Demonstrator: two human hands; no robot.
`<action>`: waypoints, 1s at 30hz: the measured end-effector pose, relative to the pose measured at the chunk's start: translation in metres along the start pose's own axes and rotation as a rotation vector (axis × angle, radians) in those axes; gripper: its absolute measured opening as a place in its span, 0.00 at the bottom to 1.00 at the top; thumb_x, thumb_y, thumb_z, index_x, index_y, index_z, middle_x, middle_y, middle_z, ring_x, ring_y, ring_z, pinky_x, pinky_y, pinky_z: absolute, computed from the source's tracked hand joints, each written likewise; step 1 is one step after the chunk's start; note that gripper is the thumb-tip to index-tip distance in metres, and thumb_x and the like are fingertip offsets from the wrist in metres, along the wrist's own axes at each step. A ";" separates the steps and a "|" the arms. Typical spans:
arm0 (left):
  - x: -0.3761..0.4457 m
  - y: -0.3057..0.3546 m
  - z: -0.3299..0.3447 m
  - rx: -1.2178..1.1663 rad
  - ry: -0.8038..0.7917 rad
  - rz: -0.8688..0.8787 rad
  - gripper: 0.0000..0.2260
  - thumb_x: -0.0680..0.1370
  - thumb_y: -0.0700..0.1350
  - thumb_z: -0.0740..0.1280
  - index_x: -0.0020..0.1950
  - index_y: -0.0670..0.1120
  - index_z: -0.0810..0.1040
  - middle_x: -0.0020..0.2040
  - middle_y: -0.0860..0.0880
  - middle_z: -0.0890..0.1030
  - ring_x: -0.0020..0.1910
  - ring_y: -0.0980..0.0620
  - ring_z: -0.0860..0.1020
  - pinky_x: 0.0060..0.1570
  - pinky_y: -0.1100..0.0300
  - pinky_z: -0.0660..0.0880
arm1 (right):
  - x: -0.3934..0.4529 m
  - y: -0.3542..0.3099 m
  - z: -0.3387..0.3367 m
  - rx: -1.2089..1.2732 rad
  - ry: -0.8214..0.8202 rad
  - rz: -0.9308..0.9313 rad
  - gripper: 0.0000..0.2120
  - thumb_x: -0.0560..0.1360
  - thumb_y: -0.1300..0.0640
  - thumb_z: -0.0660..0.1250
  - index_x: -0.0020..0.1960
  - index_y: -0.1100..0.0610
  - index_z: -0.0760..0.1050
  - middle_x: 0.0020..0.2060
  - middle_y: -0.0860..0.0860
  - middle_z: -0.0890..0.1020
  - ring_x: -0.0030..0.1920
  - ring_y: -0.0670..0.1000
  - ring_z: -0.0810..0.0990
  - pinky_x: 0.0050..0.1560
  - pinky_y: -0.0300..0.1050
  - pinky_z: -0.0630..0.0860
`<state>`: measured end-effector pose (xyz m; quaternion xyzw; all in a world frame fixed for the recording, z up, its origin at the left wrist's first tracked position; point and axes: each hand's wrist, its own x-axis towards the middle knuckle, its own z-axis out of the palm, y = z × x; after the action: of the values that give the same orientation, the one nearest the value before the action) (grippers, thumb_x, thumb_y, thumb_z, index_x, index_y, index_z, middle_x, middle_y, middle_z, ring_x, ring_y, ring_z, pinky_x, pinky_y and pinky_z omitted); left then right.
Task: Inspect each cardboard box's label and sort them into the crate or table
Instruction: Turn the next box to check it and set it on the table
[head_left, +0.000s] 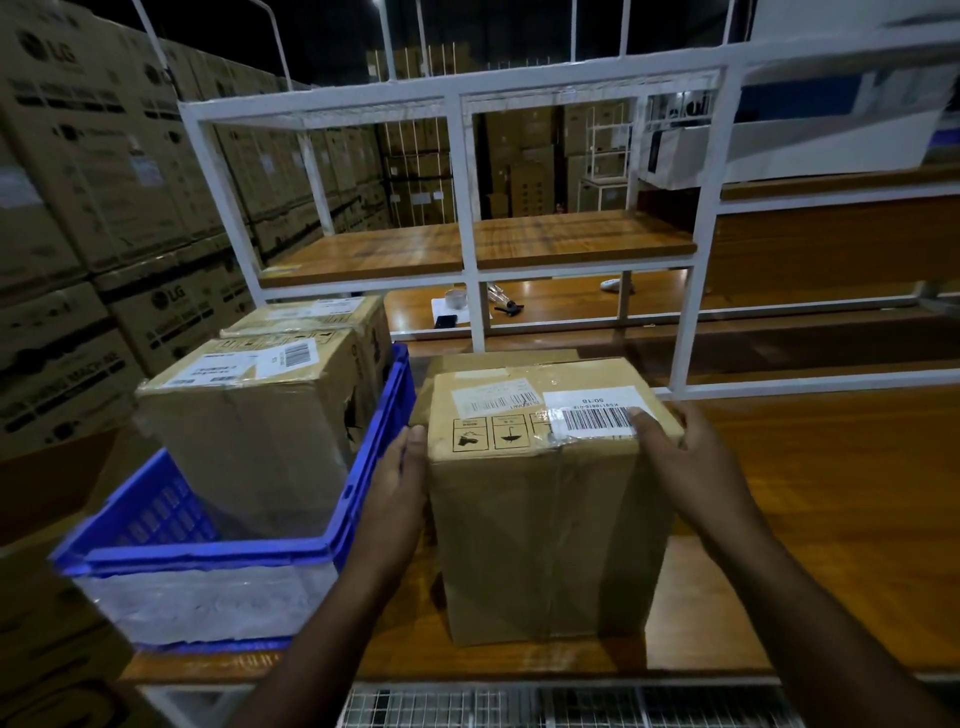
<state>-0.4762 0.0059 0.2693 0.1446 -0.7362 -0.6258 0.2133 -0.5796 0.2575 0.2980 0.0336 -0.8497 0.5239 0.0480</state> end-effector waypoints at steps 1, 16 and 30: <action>-0.002 0.003 0.001 -0.040 -0.053 -0.036 0.24 0.76 0.74 0.53 0.64 0.68 0.77 0.64 0.60 0.80 0.65 0.58 0.77 0.66 0.45 0.74 | -0.002 -0.001 -0.002 0.091 -0.064 0.055 0.29 0.75 0.35 0.61 0.69 0.51 0.70 0.64 0.51 0.77 0.55 0.51 0.78 0.50 0.52 0.80; -0.057 -0.013 0.006 -0.011 -0.014 0.055 0.21 0.71 0.51 0.66 0.63 0.58 0.69 0.62 0.51 0.78 0.61 0.52 0.79 0.55 0.50 0.79 | -0.070 0.044 -0.026 0.294 -0.130 -0.167 0.24 0.74 0.64 0.70 0.64 0.47 0.65 0.55 0.42 0.77 0.49 0.37 0.80 0.37 0.33 0.78; -0.088 -0.055 0.001 0.670 0.010 0.360 0.55 0.59 0.72 0.74 0.80 0.58 0.54 0.77 0.59 0.60 0.73 0.60 0.65 0.64 0.59 0.70 | -0.106 0.086 -0.007 -0.314 -0.190 -0.365 0.60 0.62 0.49 0.82 0.76 0.31 0.42 0.75 0.32 0.47 0.59 0.37 0.67 0.39 0.29 0.74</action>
<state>-0.4035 0.0398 0.2033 0.0780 -0.9126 -0.3020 0.2643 -0.4831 0.3028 0.2129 0.2274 -0.9012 0.3630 0.0664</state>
